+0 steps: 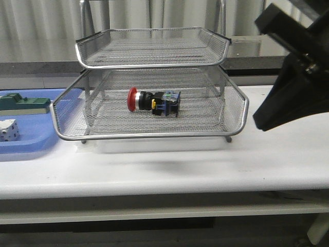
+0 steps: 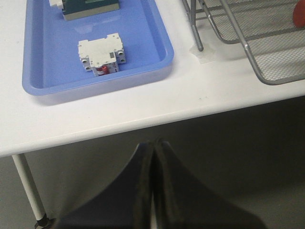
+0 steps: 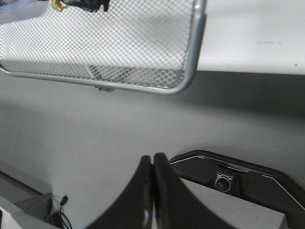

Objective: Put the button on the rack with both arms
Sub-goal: 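Move the right gripper toward the middle mesh tray's front edge, then push the middle mesh tray back into the rack with the right gripper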

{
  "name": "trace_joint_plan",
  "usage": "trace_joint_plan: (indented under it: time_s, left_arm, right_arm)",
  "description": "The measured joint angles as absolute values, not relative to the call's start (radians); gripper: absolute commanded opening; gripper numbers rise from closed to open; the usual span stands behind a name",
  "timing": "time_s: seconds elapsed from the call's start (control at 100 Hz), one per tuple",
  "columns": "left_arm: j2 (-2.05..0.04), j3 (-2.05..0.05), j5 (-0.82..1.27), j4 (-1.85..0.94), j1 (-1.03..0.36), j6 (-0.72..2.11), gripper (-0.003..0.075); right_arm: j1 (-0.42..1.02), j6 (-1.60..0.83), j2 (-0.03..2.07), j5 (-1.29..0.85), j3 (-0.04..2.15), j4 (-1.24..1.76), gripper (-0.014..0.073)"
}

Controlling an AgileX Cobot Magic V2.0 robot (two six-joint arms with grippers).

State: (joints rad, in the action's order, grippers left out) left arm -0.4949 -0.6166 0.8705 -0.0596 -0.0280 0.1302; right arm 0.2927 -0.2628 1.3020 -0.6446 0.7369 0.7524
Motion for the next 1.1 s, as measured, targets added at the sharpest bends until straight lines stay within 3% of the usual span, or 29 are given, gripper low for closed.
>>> trace_joint_plan:
  time_s: [0.58,1.1]
  left_arm:
    - [-0.495,-0.617,0.871,-0.06,-0.028,0.13,-0.0021]
    - [-0.495,-0.617,0.871,-0.06,-0.028,0.13,-0.0021]
  right_arm:
    - [0.499,-0.265,1.522,-0.426,0.738,0.84,-0.006]
    - [0.52,-0.265,1.563,-0.295,0.775,0.866,-0.006]
